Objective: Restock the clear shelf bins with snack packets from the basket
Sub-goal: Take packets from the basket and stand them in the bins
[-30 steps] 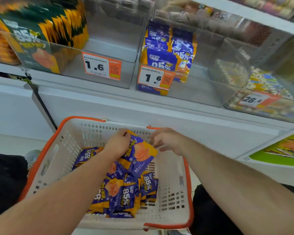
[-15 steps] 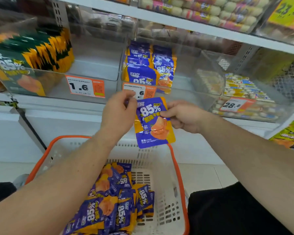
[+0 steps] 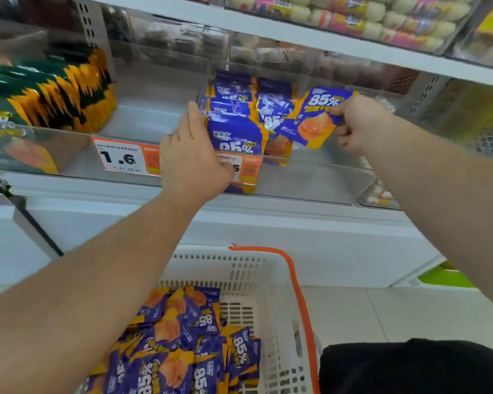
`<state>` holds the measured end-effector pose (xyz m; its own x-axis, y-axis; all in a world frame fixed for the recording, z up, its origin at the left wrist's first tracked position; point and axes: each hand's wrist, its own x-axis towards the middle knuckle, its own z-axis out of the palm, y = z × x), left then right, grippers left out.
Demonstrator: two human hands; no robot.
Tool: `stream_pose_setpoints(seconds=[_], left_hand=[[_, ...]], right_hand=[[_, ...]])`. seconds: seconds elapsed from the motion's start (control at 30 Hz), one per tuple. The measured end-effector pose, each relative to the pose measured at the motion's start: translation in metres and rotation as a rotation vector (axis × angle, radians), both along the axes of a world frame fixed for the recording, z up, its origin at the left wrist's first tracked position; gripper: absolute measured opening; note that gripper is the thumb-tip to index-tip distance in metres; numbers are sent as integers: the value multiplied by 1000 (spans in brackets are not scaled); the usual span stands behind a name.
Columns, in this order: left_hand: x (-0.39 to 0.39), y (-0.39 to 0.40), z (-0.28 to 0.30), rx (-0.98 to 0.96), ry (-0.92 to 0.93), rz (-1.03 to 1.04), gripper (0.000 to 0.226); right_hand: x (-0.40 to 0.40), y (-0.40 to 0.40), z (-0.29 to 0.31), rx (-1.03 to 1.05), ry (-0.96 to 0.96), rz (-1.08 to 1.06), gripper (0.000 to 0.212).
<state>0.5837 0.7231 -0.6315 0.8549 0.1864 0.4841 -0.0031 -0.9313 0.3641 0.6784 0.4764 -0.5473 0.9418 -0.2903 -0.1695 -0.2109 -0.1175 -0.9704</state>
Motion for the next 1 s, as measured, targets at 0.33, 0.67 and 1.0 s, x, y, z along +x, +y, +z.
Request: stream_pose_setpoints(seconds=[0.33,0.67,1.0], left_hand=[[7,-2,-8,35,-49,47,94],[5,-3,-6,19,-40,23,96],[-37,-8,-34,-171,-436,-173,72]], right_hand=[[66,41,-53,-397,169,152,24],[54,46,-53,-375,157,119,20],[-53,74,-38,-731,-556,-90,12]])
